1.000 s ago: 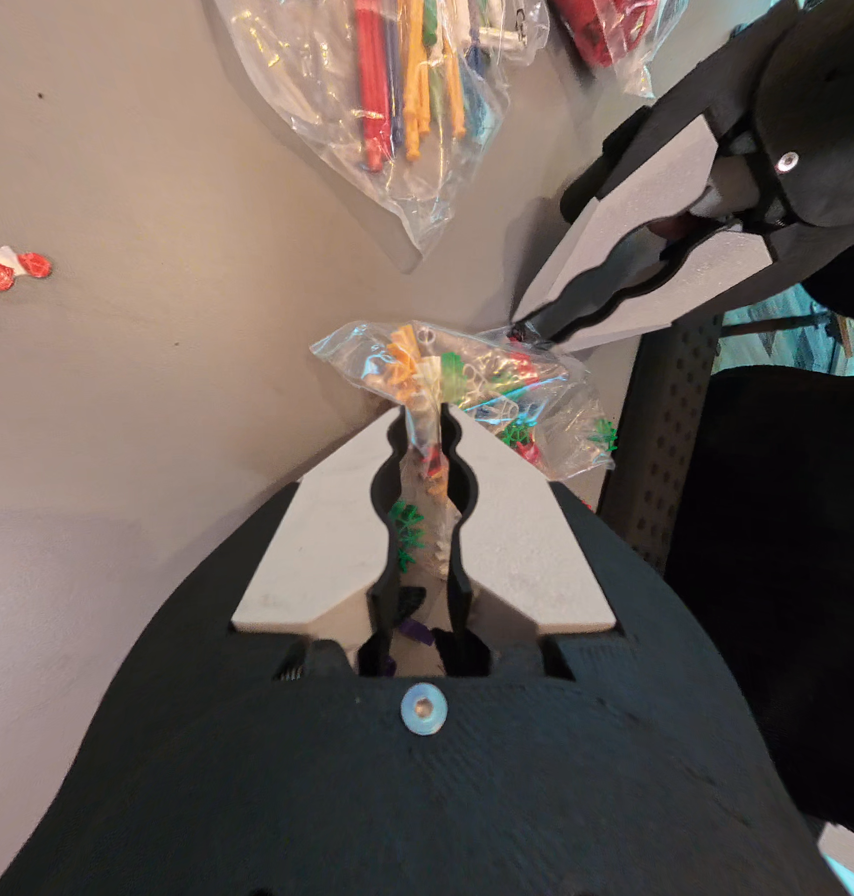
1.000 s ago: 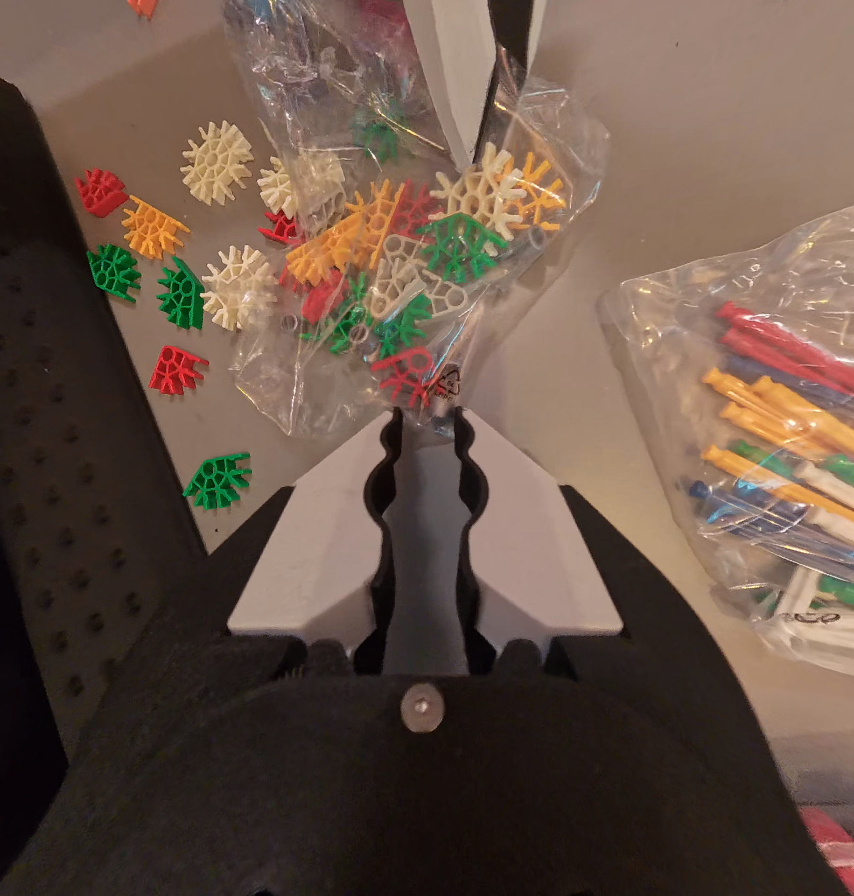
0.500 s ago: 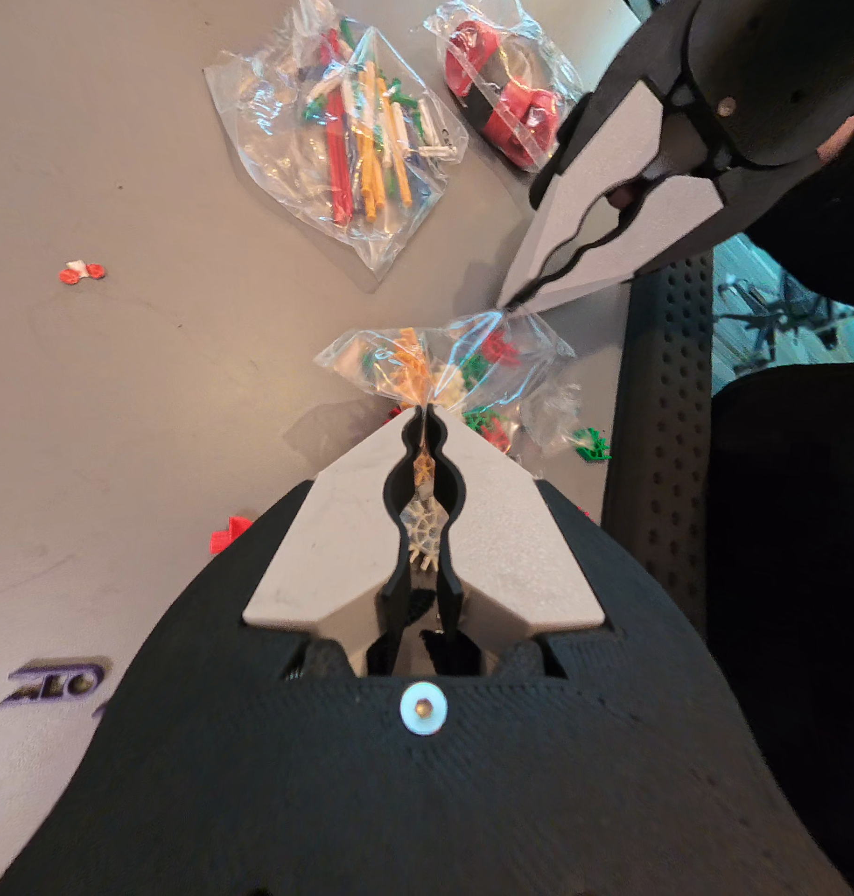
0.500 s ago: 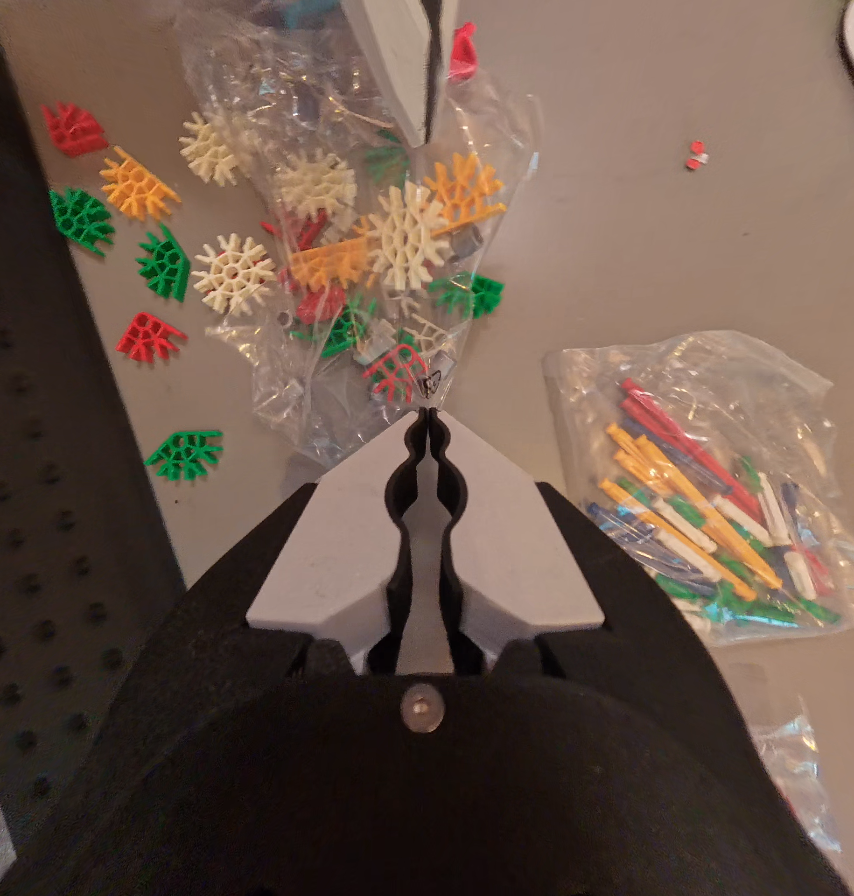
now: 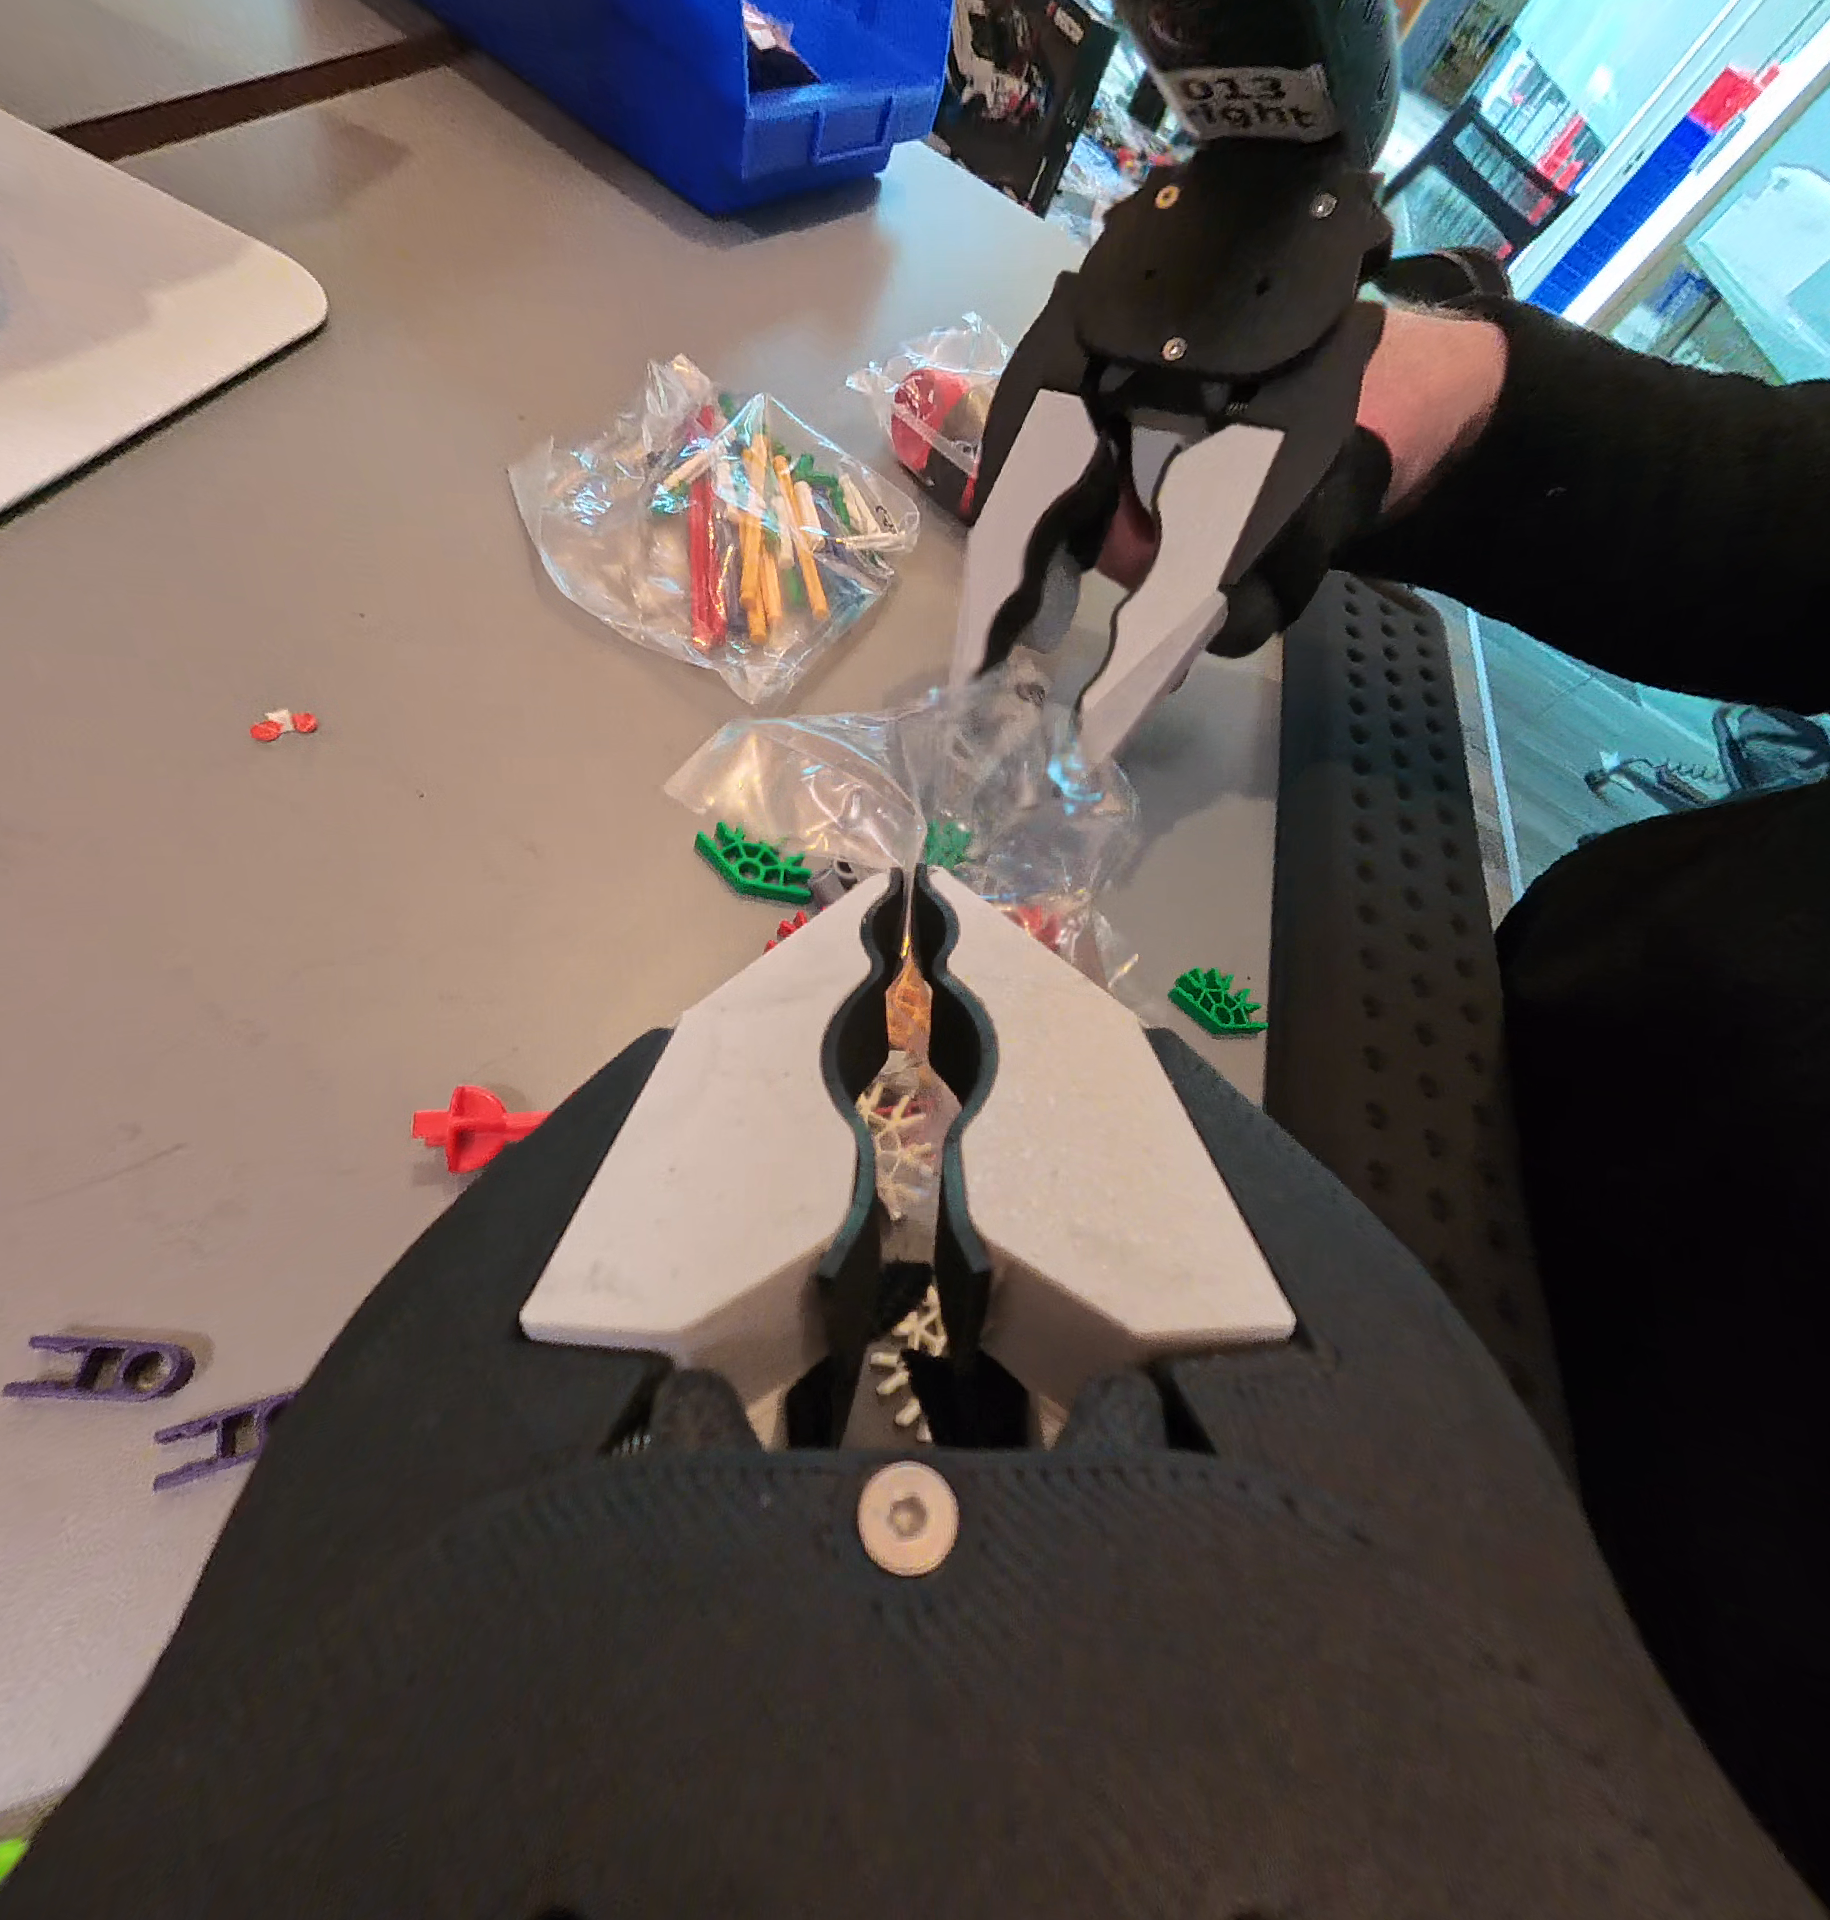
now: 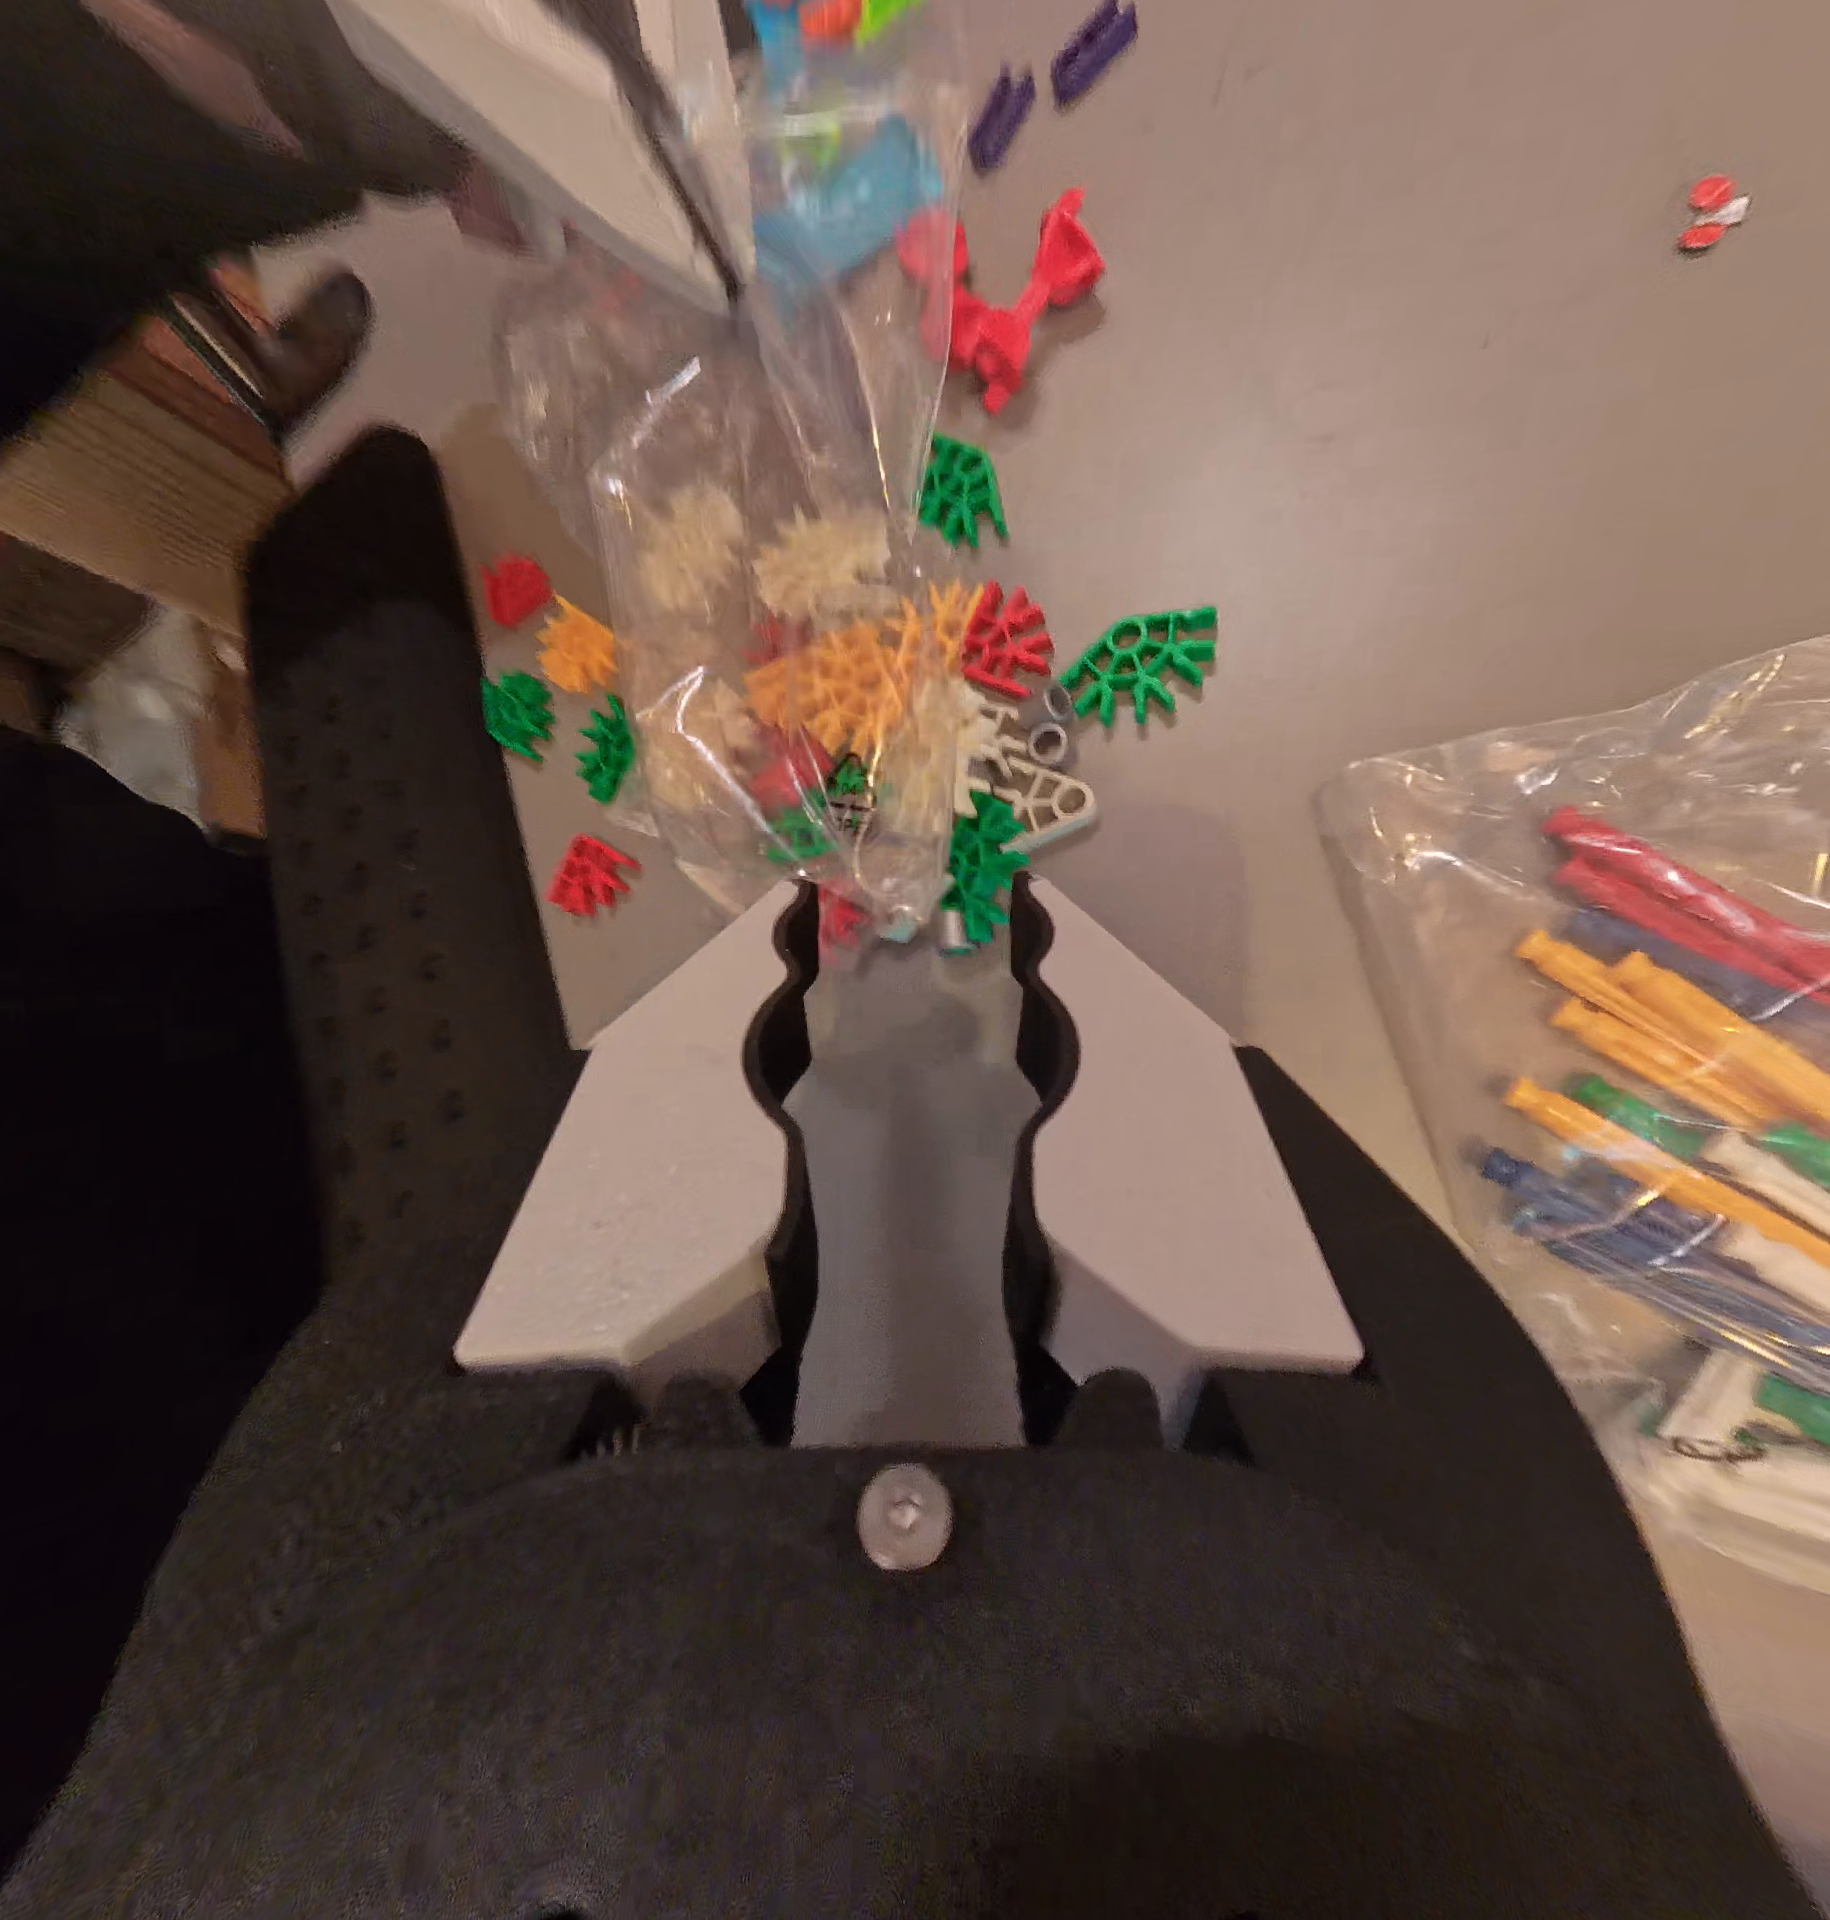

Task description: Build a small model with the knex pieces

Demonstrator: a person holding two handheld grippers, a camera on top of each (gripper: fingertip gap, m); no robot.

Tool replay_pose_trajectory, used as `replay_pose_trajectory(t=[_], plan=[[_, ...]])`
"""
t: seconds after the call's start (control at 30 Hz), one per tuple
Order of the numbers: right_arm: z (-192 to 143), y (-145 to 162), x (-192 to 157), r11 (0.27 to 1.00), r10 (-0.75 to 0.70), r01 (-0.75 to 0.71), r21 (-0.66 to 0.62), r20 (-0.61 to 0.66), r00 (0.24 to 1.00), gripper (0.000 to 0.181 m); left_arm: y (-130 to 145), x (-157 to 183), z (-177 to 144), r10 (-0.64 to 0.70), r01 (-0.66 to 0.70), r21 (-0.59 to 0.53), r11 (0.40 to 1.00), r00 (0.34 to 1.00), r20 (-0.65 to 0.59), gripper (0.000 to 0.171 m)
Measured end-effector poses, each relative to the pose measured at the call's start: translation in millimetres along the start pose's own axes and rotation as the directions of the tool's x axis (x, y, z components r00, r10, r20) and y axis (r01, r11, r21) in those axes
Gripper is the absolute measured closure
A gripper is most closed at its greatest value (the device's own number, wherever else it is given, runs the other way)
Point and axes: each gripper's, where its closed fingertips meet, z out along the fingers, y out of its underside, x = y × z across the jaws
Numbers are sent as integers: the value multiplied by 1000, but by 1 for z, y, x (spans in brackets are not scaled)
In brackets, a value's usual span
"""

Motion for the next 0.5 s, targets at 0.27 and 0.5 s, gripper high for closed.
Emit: replay_pose_trajectory(t=[0.27,0.5], plan=[[-1,-11,-11,999,23,-24,28,43,999,137,1,-3,-9,-60,58,75,995,998,22,171],[-2,-37,-38,981,101,-130,144,192,976,124,-14,-2,-21,-124,118,185,976,992,23,171]])
